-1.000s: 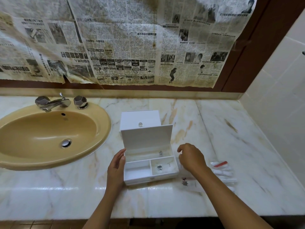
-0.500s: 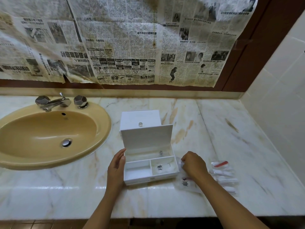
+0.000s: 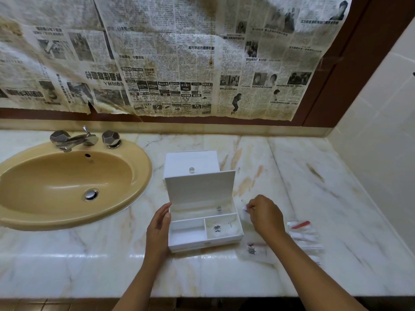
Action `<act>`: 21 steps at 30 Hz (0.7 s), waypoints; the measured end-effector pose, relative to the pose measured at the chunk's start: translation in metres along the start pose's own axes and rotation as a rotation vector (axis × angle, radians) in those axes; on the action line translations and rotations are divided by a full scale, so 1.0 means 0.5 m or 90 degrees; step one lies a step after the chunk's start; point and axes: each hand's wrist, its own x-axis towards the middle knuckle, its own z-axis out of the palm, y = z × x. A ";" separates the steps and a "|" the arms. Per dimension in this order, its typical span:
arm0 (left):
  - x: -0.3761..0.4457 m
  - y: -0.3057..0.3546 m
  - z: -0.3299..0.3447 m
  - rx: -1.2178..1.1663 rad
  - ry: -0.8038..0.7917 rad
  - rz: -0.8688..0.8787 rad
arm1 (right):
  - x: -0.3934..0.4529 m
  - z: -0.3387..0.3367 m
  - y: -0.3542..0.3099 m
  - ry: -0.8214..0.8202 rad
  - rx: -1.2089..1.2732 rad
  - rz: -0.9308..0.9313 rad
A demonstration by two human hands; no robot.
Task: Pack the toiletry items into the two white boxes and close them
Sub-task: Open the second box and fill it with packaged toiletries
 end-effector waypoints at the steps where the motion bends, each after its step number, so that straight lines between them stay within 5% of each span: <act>1: 0.000 -0.001 0.000 0.004 -0.001 0.001 | 0.003 -0.007 -0.010 0.022 0.009 -0.016; 6: -0.001 -0.002 -0.001 0.019 0.000 0.006 | -0.010 -0.033 -0.078 0.057 0.073 -0.123; 11: 0.000 -0.002 0.000 0.020 0.003 0.004 | -0.040 0.000 -0.116 -0.053 0.019 -0.204; 21: -0.002 0.002 0.001 0.011 0.006 0.002 | -0.052 0.066 -0.114 -0.180 -0.100 -0.154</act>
